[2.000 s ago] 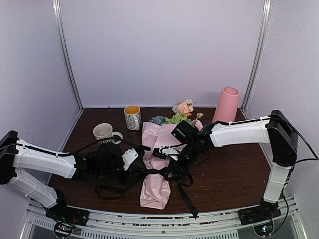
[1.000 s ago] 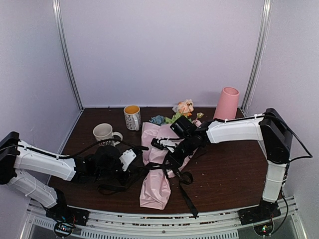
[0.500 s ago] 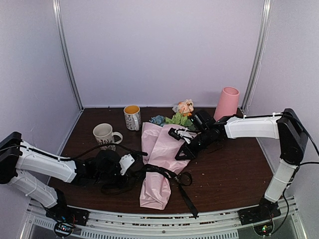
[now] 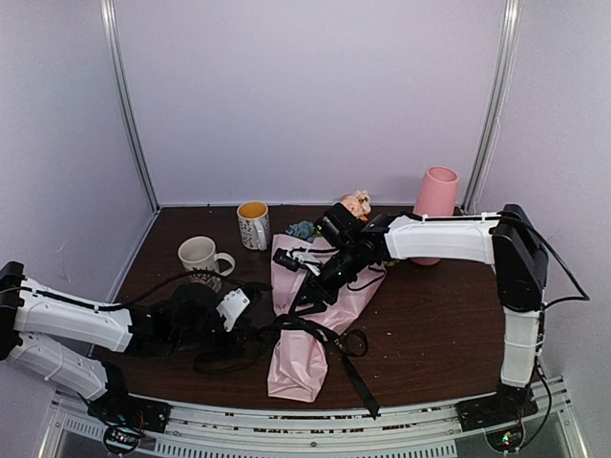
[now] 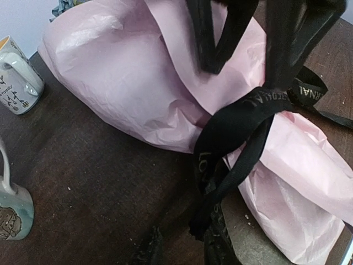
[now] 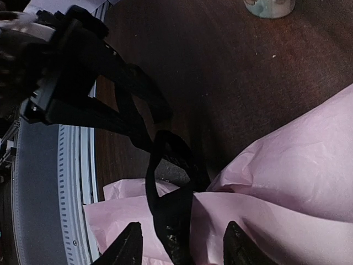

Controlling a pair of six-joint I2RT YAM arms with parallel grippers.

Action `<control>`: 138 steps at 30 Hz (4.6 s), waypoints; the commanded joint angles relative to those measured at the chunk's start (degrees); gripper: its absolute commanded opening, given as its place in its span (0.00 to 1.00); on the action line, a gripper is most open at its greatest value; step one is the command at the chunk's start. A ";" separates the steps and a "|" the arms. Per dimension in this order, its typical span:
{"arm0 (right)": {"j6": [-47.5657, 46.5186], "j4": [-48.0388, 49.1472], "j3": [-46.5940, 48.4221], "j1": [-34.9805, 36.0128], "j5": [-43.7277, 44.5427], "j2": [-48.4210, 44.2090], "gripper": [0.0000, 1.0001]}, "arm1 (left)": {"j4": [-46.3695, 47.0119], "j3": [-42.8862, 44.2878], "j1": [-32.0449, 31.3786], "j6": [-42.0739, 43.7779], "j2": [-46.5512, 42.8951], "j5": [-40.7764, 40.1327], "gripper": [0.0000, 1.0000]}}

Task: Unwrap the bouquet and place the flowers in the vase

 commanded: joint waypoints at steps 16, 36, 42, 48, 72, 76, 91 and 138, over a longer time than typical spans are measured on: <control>6.14 -2.88 5.49 1.17 -12.46 7.11 0.08 | -1.32 0.18 -6.03 2.32 -2.17 -3.50 0.30; 14.26 8.31 -5.92 -3.51 -22.29 -0.76 0.00 | 6.97 14.94 -8.23 20.74 17.42 -12.11 0.34; 13.12 6.87 -8.33 -6.90 -21.96 -3.51 0.00 | 2.96 16.63 -8.23 20.56 19.96 -17.77 0.10; 11.05 8.27 -17.77 -15.75 -19.17 -14.14 0.00 | 2.45 9.66 -8.23 14.68 13.35 -21.15 0.00; -4.62 -17.80 -19.87 -22.66 8.09 -26.26 0.34 | -28.42 11.13 -8.23 -14.97 7.20 -21.63 0.27; -9.22 -17.95 -14.29 -16.92 7.51 -26.32 0.37 | -27.75 10.51 -8.23 -14.78 -3.14 -21.49 0.35; -13.24 -18.62 10.26 3.57 18.64 -2.59 0.48 | -22.00 5.24 -8.06 -14.99 -18.87 -22.76 0.66; -8.80 -12.04 -32.49 -26.83 21.68 -41.78 0.02 | -25.91 40.14 -8.14 22.88 21.84 4.36 0.64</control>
